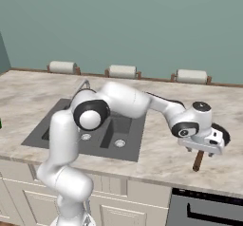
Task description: Place the pan in the left basin and the cup in the right basin of the sink.
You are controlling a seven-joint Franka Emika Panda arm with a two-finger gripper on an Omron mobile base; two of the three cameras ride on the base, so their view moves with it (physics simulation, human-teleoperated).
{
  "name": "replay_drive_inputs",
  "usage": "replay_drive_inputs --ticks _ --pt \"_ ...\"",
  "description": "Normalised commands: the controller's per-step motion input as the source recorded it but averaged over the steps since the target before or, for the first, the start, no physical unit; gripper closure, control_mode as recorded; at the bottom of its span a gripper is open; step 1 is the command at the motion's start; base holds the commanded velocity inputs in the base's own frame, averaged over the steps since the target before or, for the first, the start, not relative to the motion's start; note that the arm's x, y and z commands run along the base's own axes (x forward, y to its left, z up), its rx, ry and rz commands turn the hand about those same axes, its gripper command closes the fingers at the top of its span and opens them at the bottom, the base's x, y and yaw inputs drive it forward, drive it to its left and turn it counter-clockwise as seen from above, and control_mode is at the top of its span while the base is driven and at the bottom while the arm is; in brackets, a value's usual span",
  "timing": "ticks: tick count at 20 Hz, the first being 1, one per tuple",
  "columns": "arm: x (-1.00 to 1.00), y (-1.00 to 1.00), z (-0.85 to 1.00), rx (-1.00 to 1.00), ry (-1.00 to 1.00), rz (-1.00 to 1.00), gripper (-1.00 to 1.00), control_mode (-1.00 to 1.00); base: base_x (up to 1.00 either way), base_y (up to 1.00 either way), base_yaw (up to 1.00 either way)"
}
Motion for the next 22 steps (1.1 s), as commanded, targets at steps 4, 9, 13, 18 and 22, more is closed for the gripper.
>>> replay_drive_inputs --ticks 4,9,13,18,22 --pt "0.04 -0.05 -0.06 0.00 0.02 0.00 -1.00 -1.00 0.00 0.00 0.00" --pt "0.00 0.00 -0.09 0.00 0.00 0.00 -1.00 -1.00 0.00 0.00 0.00" --pt "0.00 0.00 -0.05 0.00 0.00 0.00 -1.00 -1.00 0.00 0.00 0.00" --pt "0.00 0.00 0.00 0.00 0.00 0.00 -1.00 -1.00 0.00 0.00 0.00" --pt "0.00 0.05 0.00 0.00 0.00 0.00 -1.00 -1.00 0.00 0.00 0.00"
